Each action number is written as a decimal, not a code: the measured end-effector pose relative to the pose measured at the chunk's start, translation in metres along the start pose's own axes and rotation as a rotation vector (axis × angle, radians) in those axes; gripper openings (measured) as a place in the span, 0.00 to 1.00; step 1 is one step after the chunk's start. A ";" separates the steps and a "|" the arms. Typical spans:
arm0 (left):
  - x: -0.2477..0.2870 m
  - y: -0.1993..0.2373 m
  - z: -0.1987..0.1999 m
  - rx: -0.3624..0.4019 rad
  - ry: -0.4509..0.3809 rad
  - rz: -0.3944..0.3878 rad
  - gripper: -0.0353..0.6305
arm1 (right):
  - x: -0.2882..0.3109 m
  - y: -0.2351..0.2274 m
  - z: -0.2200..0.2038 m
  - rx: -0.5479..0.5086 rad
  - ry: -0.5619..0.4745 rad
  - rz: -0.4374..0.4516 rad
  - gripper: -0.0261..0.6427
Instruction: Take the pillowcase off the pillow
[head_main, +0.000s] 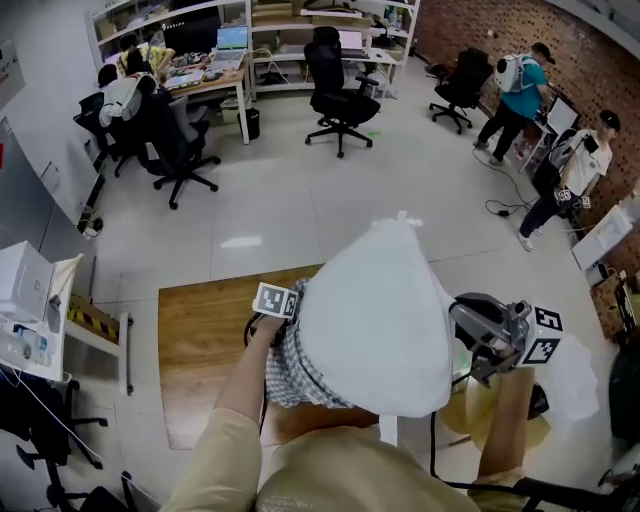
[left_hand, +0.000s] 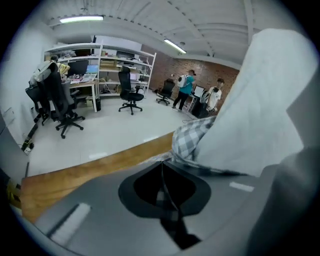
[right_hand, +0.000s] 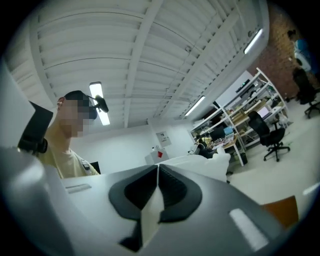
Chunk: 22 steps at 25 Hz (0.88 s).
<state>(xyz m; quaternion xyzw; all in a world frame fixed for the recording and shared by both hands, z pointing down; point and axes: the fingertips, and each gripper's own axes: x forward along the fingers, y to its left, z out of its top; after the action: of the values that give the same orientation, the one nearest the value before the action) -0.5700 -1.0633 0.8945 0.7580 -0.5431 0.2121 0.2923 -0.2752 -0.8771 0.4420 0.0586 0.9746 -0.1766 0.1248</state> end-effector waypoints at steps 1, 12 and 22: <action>0.001 0.005 -0.009 0.003 0.003 -0.001 0.06 | 0.000 -0.009 -0.007 0.042 -0.010 -0.016 0.05; -0.171 -0.133 0.079 -0.032 -0.396 -0.286 0.37 | -0.035 -0.077 0.082 0.103 -0.158 -0.115 0.05; -0.201 -0.300 -0.010 -0.009 -0.377 -0.392 0.38 | -0.045 -0.108 0.089 0.142 -0.202 -0.052 0.05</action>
<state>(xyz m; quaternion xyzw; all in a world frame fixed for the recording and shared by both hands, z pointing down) -0.3501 -0.8443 0.7091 0.8735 -0.4317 0.0043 0.2250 -0.2289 -1.0131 0.4089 0.0240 0.9433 -0.2533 0.2131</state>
